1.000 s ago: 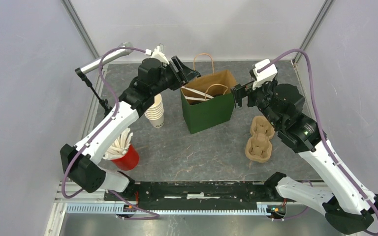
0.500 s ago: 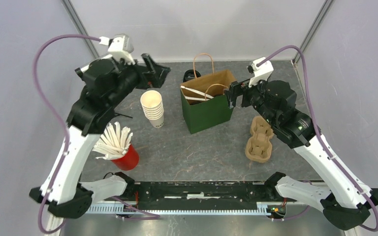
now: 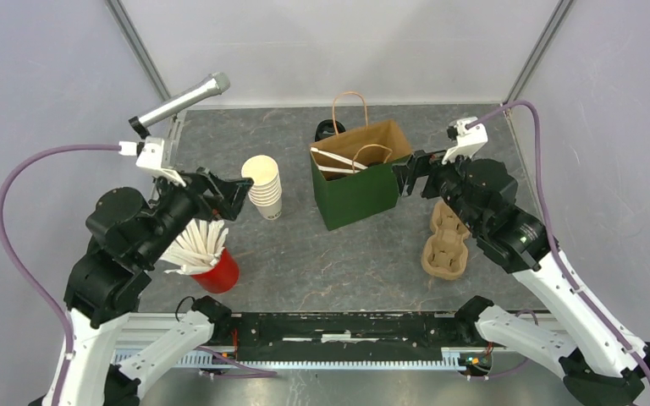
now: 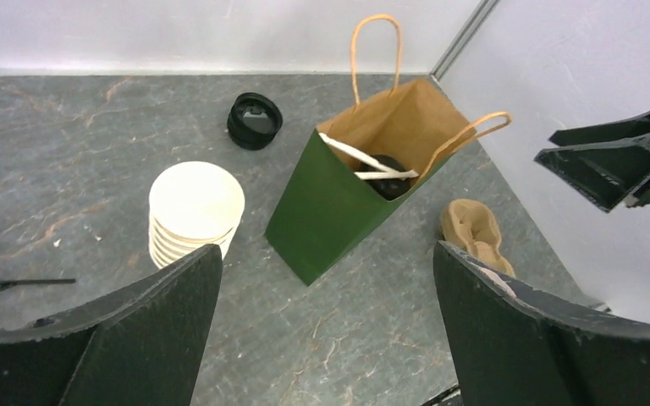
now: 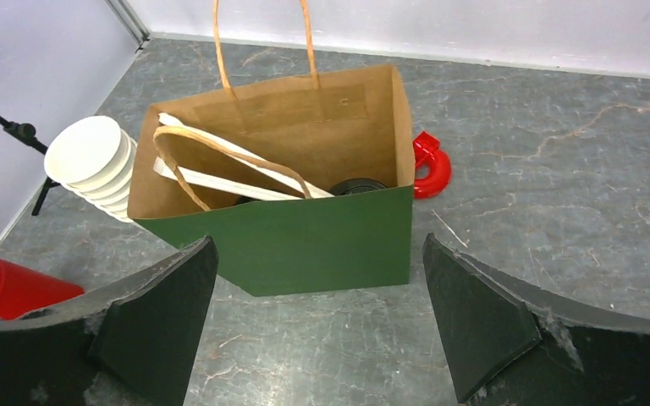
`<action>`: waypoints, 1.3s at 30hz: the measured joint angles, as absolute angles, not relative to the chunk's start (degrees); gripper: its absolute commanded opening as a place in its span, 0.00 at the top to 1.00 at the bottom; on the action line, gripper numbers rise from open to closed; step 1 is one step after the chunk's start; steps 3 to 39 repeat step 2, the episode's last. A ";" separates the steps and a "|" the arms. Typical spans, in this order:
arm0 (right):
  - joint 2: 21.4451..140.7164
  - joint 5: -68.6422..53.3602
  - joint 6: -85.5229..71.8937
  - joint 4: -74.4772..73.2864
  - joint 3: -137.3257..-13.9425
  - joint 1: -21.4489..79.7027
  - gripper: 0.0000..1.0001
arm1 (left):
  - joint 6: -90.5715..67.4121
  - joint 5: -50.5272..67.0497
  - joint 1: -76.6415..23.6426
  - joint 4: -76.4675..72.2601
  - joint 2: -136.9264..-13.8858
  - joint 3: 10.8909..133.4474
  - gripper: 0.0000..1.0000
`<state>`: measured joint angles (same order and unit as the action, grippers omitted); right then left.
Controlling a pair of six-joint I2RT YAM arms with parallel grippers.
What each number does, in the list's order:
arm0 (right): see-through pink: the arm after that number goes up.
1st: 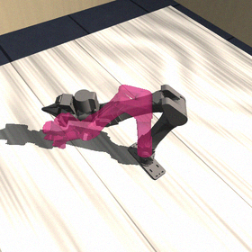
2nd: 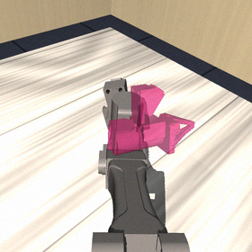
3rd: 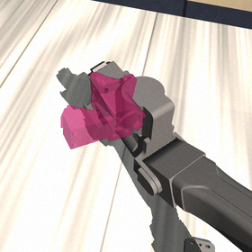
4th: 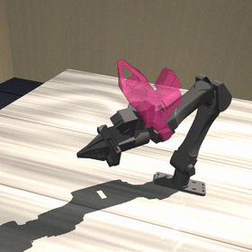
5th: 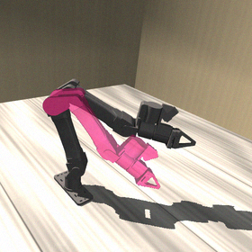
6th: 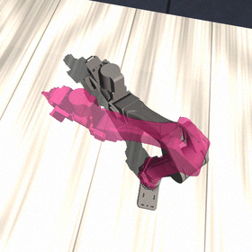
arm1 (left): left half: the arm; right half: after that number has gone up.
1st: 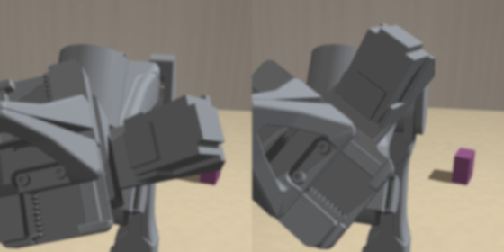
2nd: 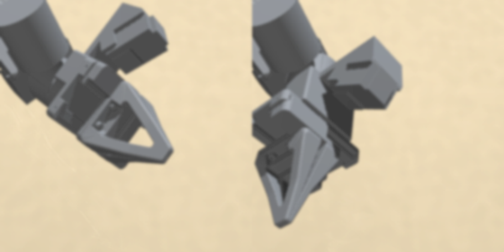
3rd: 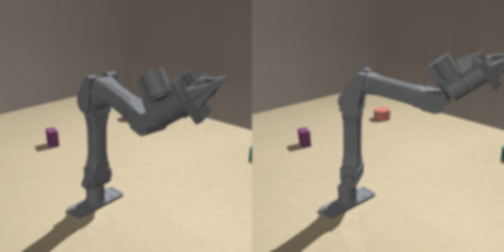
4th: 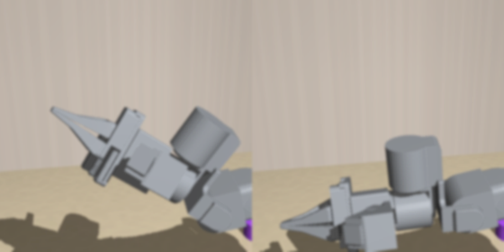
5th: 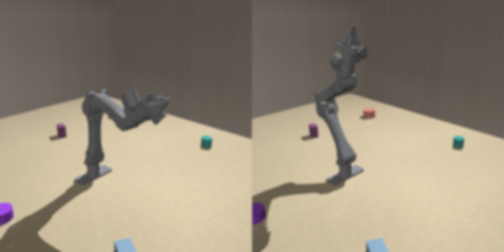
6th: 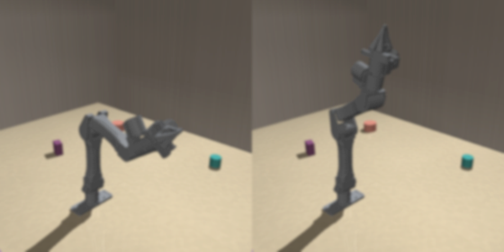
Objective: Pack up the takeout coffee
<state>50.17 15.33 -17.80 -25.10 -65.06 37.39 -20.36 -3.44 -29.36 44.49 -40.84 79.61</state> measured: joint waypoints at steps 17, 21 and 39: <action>50.09 16.03 -17.80 -25.26 -65.04 37.39 0.02 | -20.38 -4.38 -29.36 45.15 -40.32 78.83 0.00; 50.09 16.03 -17.80 -25.26 -65.04 37.39 0.02 | -20.38 -4.38 -29.36 45.15 -40.32 78.83 0.00; 50.09 16.03 -17.80 -25.26 -65.04 37.39 0.02 | -20.38 -4.38 -29.36 45.15 -40.32 78.83 0.00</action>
